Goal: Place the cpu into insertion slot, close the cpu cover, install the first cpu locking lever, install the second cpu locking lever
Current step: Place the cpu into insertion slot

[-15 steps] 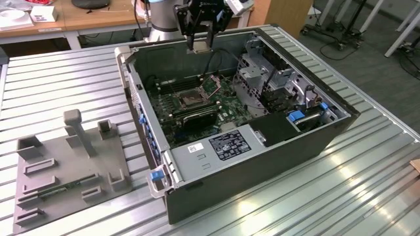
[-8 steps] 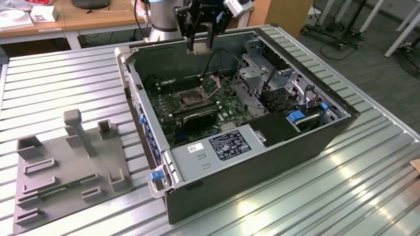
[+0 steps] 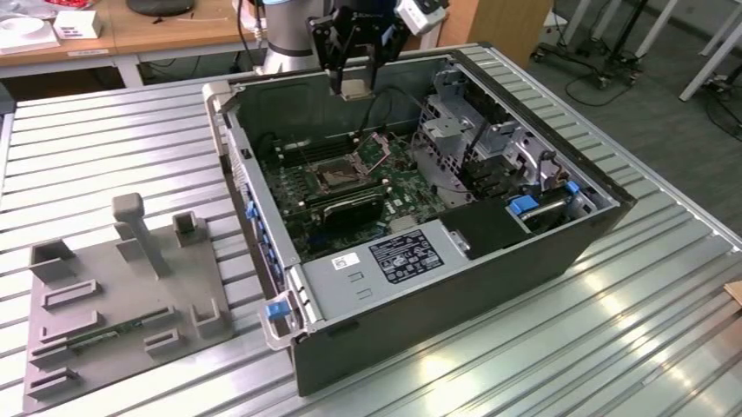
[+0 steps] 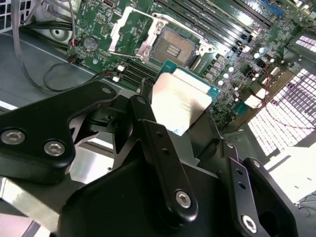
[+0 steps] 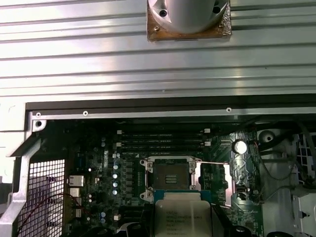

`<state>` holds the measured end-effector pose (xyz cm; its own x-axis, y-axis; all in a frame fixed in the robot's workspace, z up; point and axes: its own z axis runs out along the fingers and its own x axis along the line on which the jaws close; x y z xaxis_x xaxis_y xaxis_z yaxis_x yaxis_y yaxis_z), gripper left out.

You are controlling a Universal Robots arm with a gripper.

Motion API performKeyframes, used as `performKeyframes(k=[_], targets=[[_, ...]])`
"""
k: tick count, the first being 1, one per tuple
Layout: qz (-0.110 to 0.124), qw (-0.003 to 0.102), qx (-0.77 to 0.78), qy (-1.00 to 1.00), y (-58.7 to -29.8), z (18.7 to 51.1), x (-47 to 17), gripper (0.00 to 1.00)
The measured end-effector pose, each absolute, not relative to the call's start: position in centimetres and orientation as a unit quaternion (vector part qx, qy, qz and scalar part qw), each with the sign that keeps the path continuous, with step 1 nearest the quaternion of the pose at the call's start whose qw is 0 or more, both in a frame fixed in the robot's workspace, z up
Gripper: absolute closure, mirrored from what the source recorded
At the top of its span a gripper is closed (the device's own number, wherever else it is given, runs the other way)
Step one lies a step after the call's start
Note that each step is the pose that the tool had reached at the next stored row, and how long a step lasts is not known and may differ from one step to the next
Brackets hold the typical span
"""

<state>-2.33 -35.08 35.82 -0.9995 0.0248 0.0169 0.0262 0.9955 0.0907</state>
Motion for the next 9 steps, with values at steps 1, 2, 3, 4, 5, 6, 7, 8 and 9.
performKeyframes(k=[1, 2, 3, 4, 5, 6, 7, 8, 9], targets=[[-0.045, 0.008, -0.013, -0.999, -35.08, 35.73, -2.33, 0.46], [-0.045, 0.008, -0.013, -0.999, -35.08, 35.66, -2.33, 0.46], [-0.045, 0.008, -0.013, -0.999, -35.08, 35.61, -2.33, 0.46], [-0.045, 0.008, -0.013, -0.999, -35.08, 35.57, -2.33, 0.46], [-0.045, 0.008, -0.013, -0.999, -35.08, 35.53, -2.33, 0.46], [-0.045, 0.008, -0.013, -0.999, -35.08, 35.50, -2.33, 0.46], [-0.045, 0.008, -0.013, -0.999, -35.08, 35.49, -2.33, 0.46], [-0.045, 0.008, -0.013, -0.999, -35.08, 35.45, -2.33, 0.46], [-0.045, 0.008, -0.013, -0.999, -35.08, 35.43, -2.33, 0.46]])
